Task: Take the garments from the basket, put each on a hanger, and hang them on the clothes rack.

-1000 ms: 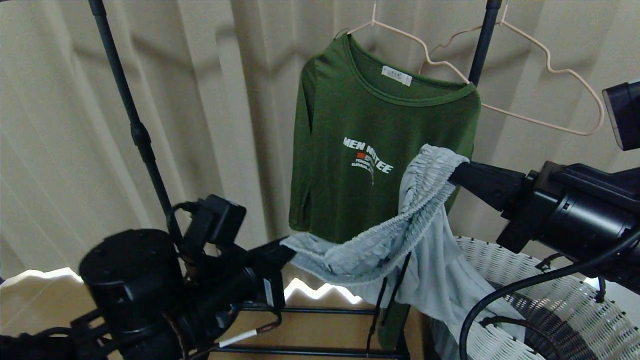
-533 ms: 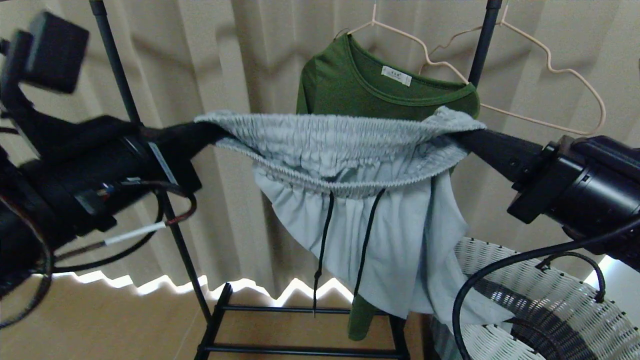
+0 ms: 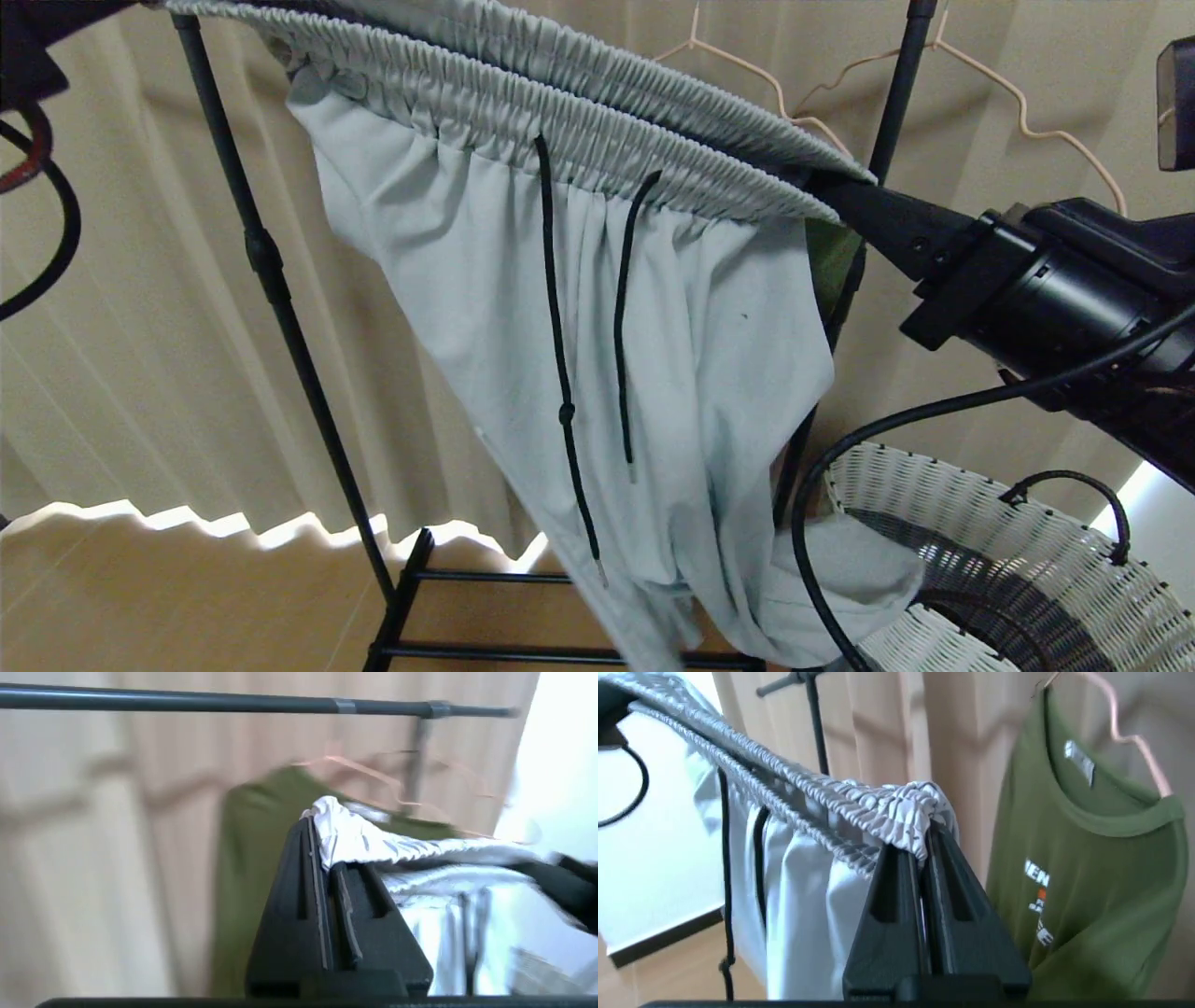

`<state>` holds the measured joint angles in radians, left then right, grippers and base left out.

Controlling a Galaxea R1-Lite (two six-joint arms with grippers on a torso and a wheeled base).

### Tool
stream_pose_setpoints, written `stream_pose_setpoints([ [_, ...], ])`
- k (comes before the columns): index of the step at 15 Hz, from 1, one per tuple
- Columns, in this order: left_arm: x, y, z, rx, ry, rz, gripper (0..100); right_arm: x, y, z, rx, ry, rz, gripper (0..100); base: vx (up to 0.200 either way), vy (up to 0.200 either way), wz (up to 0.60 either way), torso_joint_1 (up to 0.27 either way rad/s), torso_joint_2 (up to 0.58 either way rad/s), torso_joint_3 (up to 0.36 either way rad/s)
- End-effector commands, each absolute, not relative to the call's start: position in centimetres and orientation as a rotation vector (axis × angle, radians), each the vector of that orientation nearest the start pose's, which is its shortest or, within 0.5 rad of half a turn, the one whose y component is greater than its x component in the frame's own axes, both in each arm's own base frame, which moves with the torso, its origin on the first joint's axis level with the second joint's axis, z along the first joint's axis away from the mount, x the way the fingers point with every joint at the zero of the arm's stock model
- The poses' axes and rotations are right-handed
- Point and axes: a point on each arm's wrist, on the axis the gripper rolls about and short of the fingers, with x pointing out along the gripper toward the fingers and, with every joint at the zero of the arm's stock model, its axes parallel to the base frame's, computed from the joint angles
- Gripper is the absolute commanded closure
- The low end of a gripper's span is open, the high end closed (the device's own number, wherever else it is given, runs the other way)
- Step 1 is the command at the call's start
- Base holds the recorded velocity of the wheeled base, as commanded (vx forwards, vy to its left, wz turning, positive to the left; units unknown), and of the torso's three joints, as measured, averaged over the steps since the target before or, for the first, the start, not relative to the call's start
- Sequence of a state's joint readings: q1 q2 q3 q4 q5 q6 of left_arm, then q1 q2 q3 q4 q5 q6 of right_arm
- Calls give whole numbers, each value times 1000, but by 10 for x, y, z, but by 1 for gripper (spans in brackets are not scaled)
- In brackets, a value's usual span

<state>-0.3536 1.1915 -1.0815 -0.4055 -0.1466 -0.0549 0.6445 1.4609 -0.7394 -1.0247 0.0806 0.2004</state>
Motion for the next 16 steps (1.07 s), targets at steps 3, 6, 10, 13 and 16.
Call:
stream_pose_setpoints([
  [3, 158, -54, 347, -71, -232, -463, 100, 209, 159, 268, 277, -244, 749, 100, 0, 0, 0, 0, 0, 0],
  [6, 165, -69, 321, -23, -145, -520, 100, 216, 145, 268, 264, -251, 687, 100, 0, 0, 0, 0, 0, 0],
  [10, 175, -91, 320, -28, -142, -605, 100, 221, 122, 283, 261, -318, 606, 100, 0, 0, 0, 0, 0, 0],
  [13, 190, -102, 298, -18, -69, -615, 100, 226, 115, 276, 253, -295, 570, 100, 0, 0, 0, 0, 0, 0],
  [16, 198, -106, 291, -23, -80, -614, 100, 226, 115, 272, 250, -283, 567, 100, 0, 0, 0, 0, 0, 0],
])
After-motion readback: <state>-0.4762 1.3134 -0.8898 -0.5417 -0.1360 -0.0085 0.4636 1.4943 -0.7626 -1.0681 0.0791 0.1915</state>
